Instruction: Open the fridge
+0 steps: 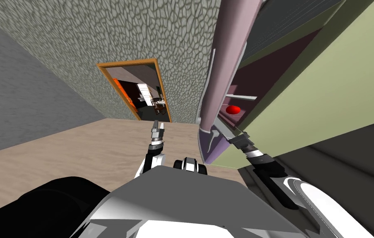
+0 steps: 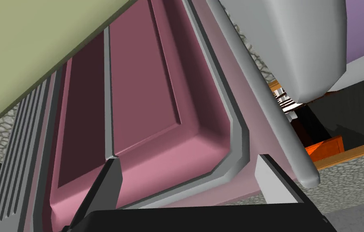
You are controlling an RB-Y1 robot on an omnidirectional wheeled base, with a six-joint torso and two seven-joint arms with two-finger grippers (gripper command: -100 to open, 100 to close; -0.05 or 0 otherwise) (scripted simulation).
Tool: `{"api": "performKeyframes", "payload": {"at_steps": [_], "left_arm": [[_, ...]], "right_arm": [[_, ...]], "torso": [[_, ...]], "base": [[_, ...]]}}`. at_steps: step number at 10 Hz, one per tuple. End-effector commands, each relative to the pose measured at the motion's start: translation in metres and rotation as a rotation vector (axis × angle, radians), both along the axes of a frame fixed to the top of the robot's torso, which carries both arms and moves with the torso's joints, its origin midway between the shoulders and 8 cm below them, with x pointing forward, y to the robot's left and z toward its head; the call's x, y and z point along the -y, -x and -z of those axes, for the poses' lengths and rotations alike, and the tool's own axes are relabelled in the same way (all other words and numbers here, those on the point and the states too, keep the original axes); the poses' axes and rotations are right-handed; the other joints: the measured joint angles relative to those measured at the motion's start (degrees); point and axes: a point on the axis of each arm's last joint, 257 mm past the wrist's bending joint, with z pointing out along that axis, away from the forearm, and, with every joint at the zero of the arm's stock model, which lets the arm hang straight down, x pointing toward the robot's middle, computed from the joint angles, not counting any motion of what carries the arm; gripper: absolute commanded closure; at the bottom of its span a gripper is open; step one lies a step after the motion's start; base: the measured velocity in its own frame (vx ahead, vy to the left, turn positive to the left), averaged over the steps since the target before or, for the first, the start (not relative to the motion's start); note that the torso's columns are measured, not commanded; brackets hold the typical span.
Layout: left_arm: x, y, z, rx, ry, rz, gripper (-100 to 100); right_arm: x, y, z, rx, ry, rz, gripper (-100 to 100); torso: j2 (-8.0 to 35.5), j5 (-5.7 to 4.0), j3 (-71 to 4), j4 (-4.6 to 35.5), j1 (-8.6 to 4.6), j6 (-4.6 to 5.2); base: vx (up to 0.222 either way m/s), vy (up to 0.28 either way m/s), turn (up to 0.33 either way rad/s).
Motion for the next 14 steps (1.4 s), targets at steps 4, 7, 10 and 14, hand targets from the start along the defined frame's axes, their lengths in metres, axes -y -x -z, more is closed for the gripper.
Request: {"api": "performKeyframes", "payload": {"at_steps": [4,7,10,14], "left_arm": [[0.000,0.000,0.000,0.000,0.000,0.000,0],[0.000,0.000,0.000,0.000,0.000,0.000,0],[0.000,0.000,0.000,0.000,0.000,0.000,0],[0.000,0.000,0.000,0.000,0.000,0.000,0]], "right_arm": [[0.036,-0.010,0.018,0.015,0.309,0.116,-100],[0.051,-0.014,0.023,0.021,0.438,0.158,-100],[0.066,-0.016,0.025,0.029,0.569,0.193,-100],[0.109,-0.024,0.025,-0.006,0.553,0.279,-100]], "torso": [[0.0,0.06,0.0,0.0,0.15,0.00],[0.1,0.01,0.1,0.0,0.04,0.00],[0.1,0.06,0.1,0.0,0.18,0.00],[0.3,0.02,0.2,0.1,0.07,0.00]], "base": [[0.060,0.184,-0.039],[0.045,0.124,-0.032],[0.029,0.124,-0.039],[-0.061,0.031,0.236]]}}
